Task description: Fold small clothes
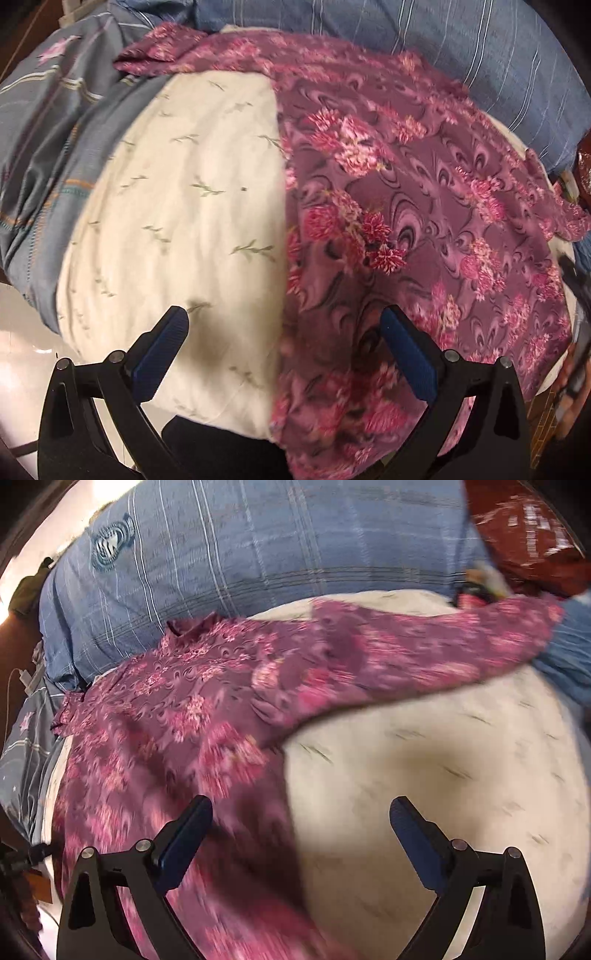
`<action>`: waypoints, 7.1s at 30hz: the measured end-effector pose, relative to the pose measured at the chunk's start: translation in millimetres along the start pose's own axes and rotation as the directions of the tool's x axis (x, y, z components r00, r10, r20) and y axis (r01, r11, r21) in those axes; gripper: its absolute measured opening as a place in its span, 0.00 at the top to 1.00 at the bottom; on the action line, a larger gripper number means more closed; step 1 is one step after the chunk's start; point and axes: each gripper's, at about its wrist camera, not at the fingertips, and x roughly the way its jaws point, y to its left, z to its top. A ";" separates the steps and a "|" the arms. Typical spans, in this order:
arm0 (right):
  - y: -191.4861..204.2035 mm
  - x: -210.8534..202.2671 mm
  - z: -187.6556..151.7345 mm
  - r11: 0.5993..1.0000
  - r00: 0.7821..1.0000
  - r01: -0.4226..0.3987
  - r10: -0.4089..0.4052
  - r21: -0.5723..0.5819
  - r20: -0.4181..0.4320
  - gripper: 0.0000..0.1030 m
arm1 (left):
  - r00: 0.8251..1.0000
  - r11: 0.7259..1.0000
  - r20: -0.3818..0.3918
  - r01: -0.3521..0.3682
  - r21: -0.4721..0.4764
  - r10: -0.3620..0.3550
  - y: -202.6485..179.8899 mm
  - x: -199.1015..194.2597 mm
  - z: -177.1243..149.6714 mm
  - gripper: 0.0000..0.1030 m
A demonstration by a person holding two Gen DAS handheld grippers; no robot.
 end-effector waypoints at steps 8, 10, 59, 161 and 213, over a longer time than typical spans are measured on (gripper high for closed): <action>37.1 33.7 31.6 0.983 0.999 -0.008 0.017 -0.182 0.048 0.93 | 1.000 1.000 0.010 0.001 0.025 -0.001 -7.4 2.3 17.1 0.00; 18.7 29.2 48.7 0.990 0.996 0.028 -0.016 -0.136 0.091 0.93 | 0.999 1.000 0.033 -0.008 0.029 0.007 -5.6 0.0 23.8 0.00; -93.7 -88.9 -24.9 0.975 0.967 -0.213 0.202 0.057 0.153 0.61 | 0.976 0.979 0.142 0.143 0.143 -0.163 16.5 -82.3 7.1 0.40; -209.7 -69.6 119.1 0.966 0.906 -0.054 -0.059 0.251 0.420 0.90 | 0.951 0.958 0.166 0.235 0.164 -0.262 -103.7 45.7 102.9 0.15; -77.4 88.2 -0.6 0.329 0.724 -0.643 0.556 0.692 0.409 0.40 | 0.899 0.909 0.252 0.398 -0.125 -0.359 -33.5 13.3 174.8 0.99</action>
